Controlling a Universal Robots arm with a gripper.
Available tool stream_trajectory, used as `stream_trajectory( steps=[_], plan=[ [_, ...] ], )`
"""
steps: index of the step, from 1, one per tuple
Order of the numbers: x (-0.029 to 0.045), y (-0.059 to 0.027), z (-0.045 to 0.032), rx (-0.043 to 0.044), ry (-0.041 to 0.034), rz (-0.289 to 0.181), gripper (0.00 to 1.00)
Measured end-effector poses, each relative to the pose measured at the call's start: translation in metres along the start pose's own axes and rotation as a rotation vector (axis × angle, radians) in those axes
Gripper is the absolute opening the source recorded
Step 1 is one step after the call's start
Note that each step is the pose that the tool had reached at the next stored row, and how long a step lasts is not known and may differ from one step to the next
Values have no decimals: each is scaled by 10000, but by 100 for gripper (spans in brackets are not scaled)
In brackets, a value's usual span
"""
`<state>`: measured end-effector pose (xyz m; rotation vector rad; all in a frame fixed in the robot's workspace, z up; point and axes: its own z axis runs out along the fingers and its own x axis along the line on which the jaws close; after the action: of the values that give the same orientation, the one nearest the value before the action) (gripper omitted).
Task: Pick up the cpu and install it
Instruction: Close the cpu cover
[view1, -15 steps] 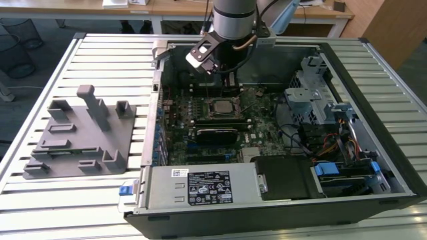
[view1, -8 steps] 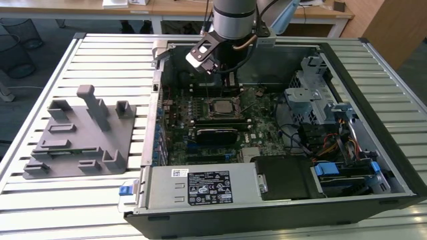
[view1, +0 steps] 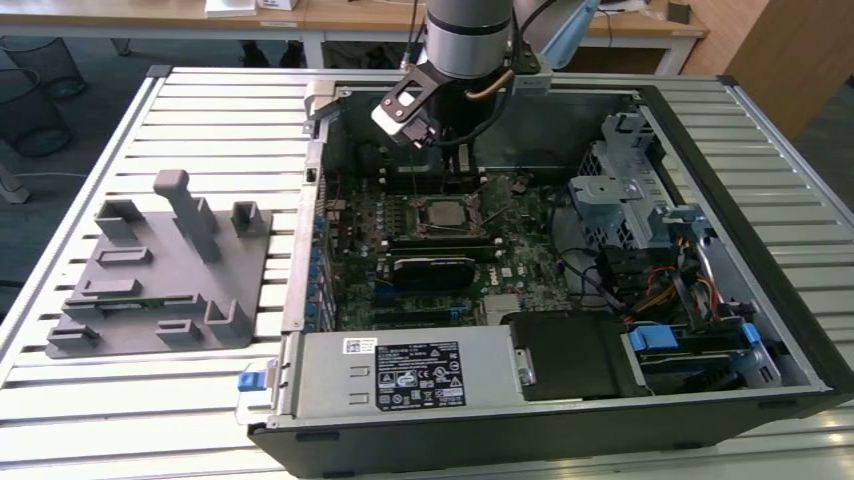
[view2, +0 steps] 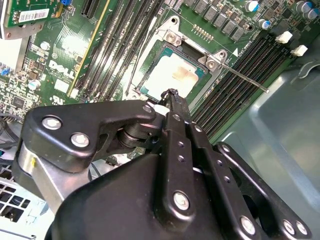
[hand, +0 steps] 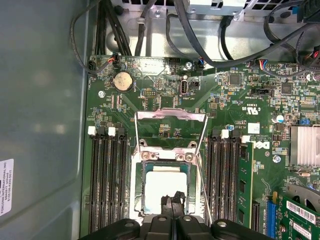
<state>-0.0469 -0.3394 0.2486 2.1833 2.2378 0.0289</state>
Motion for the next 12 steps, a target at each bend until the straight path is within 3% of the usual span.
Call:
stream_trajectory(
  steps=[6, 7, 12],
  plan=[
    [0, 0, -35, 0, -1, 0, 11],
    [0, 0, -92, 0, -1, 0, 11],
    [1, -1, -179, -2, 0, 0, 11]
  ],
)
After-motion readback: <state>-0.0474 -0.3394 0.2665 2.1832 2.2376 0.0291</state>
